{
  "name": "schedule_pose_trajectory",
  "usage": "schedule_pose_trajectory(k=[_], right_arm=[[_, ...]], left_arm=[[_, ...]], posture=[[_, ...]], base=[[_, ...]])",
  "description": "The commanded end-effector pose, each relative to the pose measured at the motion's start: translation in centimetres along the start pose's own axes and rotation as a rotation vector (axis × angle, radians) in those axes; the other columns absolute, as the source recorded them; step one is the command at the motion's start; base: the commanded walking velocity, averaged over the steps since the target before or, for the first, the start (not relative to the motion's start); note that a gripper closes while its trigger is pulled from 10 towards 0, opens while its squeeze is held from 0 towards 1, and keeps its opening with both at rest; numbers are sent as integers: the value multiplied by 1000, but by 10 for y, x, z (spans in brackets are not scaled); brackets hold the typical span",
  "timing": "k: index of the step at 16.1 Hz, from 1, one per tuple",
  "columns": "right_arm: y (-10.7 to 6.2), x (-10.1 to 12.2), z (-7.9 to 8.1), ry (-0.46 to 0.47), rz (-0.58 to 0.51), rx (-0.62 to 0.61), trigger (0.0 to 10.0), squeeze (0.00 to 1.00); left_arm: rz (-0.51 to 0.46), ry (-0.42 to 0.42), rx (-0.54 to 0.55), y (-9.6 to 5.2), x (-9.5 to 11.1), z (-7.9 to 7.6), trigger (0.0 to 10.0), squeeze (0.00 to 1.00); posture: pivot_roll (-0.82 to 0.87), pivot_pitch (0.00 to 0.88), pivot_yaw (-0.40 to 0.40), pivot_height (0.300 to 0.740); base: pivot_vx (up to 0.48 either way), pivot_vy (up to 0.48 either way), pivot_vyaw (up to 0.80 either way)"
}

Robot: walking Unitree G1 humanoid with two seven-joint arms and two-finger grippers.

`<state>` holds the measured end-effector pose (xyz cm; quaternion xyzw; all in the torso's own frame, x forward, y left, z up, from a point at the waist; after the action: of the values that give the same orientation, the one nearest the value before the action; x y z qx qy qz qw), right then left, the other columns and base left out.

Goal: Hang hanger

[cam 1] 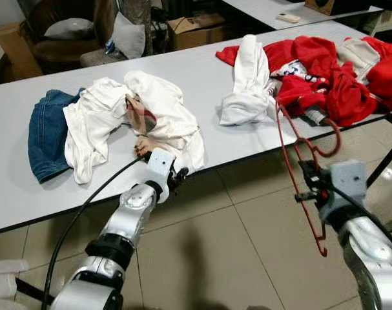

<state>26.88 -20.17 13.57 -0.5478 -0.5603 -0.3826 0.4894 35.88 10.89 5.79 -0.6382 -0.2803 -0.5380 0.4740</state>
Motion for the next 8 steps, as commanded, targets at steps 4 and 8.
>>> schedule_pose_trajectory(k=[4,8], right_arm=[[2,5,4,-4,-24,4,10000,0],[0,0,7,7,-14,-5,10000,0]], left_arm=[[-26,9,-21,0,6,2,0,0],[-26,-4,-45,-1,5,3,0,0]], posture=[[-244,0,87,740],[-234,4,104,740]], base=[[0,0,0],[0,0,0]])
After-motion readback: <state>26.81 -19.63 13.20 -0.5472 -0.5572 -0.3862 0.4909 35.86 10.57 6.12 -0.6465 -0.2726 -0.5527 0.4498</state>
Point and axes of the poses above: a point about 5 cm out from each wrist's last joint towards the gripper, its own y axis pointing out of the wrist towards the gripper, its own x axis along the axis of the wrist's last joint, z = x × y, the point moved 3 cm from there along y, pointing out of the wrist towards the gripper, and after that the axes turned 2 degrees about -y, right-handed, at the moved point
